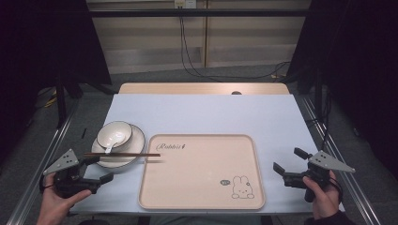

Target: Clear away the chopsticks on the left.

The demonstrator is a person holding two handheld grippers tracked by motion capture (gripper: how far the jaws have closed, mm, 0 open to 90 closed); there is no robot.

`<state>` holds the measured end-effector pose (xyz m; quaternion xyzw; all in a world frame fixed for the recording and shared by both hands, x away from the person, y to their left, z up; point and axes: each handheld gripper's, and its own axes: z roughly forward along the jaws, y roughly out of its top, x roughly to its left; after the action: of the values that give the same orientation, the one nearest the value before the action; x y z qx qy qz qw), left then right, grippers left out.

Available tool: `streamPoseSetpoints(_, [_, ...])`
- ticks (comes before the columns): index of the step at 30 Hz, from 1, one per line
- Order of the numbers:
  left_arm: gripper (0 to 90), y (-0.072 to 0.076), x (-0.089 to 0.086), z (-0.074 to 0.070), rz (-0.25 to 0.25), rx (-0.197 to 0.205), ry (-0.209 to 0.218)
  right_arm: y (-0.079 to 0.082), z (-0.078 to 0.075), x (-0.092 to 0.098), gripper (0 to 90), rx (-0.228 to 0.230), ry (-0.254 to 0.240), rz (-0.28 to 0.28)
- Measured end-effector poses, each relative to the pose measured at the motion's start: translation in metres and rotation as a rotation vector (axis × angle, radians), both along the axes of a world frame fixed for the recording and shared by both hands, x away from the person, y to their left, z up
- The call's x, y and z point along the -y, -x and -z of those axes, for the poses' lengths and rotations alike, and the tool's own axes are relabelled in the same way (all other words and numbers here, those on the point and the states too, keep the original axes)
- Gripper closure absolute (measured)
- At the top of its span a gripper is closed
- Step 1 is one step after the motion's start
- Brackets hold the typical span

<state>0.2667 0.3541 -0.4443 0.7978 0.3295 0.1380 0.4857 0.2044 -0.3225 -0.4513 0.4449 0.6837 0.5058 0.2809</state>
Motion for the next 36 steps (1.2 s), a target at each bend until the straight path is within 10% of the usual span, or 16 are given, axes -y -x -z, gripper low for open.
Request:
streamPoseSetpoints(17, [48.5,-0.045,-0.021,0.006,0.092,0.039,-0.132,-0.001,0.001,-0.001,0.7,-0.003,-0.003,0.004])
streamPoseSetpoints(36, [61.6,-0.056,-0.016,0.009,0.173,0.021,-0.242,-0.001,0.001,-0.001,0.7,-0.003,-0.005,0.006])
